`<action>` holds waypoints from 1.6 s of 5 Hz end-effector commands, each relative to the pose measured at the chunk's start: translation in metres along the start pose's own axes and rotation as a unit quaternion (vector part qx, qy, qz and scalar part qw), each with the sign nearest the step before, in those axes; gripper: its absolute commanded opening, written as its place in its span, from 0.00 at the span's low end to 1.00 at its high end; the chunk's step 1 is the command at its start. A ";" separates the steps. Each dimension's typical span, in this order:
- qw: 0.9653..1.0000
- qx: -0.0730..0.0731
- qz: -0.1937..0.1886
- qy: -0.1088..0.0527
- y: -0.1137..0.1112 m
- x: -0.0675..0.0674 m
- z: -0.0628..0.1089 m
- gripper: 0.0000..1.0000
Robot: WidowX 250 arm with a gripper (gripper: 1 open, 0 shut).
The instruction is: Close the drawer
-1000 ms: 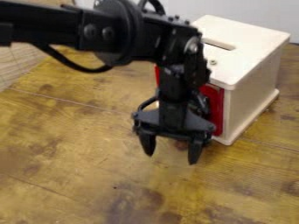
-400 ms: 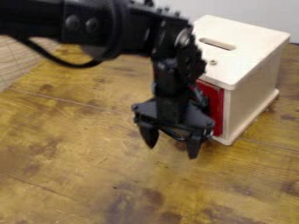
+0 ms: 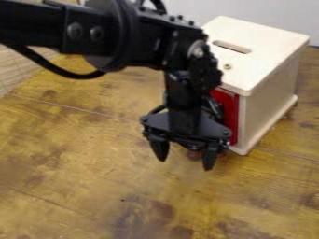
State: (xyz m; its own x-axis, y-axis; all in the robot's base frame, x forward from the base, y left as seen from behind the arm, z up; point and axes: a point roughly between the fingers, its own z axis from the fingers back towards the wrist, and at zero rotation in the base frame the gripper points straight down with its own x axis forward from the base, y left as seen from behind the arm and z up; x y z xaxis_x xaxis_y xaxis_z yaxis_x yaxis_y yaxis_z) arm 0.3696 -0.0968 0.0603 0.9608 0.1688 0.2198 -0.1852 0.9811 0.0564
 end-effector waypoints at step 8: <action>0.994 0.009 -0.106 -0.034 0.063 0.035 0.051 1.00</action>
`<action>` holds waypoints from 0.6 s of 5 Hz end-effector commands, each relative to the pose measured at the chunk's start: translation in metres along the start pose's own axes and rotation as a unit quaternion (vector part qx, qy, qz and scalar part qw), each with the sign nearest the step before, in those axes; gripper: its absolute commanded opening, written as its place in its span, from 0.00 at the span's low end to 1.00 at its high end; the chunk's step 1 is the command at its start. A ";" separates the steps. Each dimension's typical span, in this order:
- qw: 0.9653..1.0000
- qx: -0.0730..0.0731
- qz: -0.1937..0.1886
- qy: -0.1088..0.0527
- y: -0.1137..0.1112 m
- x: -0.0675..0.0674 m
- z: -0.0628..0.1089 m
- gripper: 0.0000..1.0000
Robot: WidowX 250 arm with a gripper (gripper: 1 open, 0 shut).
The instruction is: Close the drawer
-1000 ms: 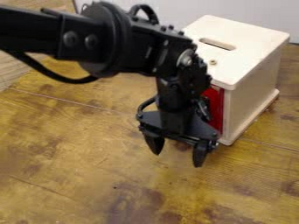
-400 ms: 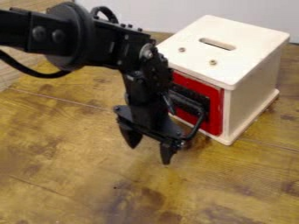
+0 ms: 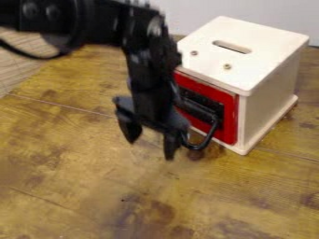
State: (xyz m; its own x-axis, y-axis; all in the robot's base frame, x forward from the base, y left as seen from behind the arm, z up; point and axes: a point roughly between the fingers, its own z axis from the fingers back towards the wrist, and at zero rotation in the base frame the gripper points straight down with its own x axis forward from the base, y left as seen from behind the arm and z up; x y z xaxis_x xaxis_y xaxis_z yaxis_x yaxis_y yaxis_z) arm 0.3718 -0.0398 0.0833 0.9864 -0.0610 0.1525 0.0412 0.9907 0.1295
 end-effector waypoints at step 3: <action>0.987 0.021 0.153 -0.038 0.050 0.012 0.095 1.00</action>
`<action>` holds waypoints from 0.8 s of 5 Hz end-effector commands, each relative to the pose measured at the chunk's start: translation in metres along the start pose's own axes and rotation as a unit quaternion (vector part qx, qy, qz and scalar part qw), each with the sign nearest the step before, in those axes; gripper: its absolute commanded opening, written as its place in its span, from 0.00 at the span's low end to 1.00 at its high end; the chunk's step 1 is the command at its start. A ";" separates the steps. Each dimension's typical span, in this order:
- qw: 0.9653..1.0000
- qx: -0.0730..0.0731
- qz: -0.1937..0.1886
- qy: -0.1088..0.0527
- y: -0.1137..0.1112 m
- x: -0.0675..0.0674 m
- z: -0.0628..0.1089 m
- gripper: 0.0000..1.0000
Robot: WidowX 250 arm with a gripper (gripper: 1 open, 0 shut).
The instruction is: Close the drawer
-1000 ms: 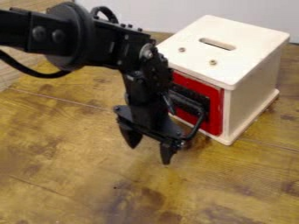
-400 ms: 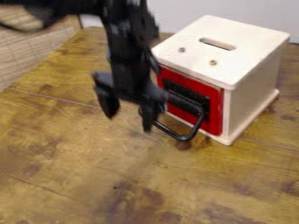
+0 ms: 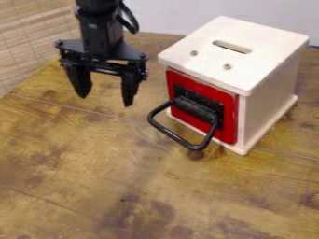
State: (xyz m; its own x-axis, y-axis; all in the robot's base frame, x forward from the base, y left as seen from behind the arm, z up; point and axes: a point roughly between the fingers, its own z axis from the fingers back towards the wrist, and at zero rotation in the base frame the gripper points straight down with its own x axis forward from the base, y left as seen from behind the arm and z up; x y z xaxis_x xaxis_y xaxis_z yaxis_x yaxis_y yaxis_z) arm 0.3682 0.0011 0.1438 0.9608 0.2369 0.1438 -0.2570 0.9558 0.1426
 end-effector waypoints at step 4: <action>0.999 -0.019 0.022 -0.039 -0.006 0.007 0.030 1.00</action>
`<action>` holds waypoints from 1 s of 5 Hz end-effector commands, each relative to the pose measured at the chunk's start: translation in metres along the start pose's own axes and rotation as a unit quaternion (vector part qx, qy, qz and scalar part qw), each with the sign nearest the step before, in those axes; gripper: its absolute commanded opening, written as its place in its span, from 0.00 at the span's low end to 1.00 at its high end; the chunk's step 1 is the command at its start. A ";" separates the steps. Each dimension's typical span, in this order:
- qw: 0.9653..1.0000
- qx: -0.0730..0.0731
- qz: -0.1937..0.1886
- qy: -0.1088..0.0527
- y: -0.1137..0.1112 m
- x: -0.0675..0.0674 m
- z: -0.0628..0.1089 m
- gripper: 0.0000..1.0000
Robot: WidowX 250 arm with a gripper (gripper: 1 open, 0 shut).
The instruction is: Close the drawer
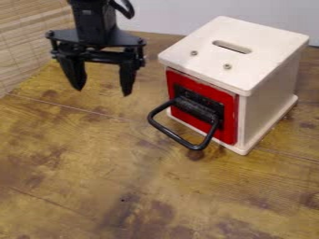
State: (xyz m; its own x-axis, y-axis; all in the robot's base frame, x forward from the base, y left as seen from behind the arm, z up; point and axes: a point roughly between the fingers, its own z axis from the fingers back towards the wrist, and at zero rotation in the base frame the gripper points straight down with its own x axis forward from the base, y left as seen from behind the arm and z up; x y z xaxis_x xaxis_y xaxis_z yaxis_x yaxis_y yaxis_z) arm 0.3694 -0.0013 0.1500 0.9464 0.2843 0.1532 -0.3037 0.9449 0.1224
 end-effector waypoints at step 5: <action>0.998 -0.026 -0.058 -0.018 -0.016 0.002 0.018 1.00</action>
State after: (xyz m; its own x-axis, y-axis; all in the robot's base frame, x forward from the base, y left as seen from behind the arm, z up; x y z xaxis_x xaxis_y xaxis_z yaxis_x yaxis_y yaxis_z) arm 0.3700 -0.0131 0.1465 0.9769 0.1839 0.1087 -0.1957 0.9745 0.1096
